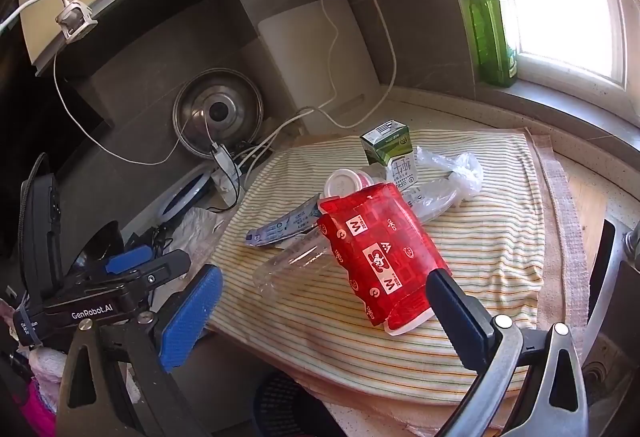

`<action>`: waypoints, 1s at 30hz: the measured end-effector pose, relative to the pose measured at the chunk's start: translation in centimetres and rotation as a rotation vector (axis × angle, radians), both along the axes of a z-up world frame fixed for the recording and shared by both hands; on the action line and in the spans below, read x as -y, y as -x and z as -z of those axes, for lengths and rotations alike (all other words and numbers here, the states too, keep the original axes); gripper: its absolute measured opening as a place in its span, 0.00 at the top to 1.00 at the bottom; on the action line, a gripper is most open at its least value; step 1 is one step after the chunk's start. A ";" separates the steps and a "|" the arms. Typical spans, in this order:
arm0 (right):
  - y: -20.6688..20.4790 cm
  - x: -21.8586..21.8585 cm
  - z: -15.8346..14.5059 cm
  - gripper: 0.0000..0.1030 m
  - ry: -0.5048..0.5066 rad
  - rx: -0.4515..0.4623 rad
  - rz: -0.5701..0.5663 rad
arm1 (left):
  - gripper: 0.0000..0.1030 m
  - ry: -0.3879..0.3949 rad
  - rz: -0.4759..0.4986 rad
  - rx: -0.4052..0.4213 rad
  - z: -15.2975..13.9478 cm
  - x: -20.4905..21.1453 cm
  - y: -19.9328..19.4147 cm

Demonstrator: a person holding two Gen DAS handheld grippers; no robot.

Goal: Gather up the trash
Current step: 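Grasp the red snack bag with the right gripper and lift it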

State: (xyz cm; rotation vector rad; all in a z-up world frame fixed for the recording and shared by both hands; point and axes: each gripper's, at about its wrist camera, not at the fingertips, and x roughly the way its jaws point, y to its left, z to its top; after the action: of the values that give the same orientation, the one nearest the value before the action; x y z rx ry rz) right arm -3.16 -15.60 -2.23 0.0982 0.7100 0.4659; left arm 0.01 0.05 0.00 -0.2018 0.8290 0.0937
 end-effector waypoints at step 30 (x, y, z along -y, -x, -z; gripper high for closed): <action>-0.3 -0.4 0.6 0.00 -0.001 -0.033 -0.015 | 0.01 0.004 -0.001 0.000 0.1 -0.8 0.1</action>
State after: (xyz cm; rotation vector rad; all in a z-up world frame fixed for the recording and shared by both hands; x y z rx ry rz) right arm -2.84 -15.17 -2.88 0.1014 0.7435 0.4802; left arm -0.05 0.81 -0.14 -0.2066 0.8287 0.0931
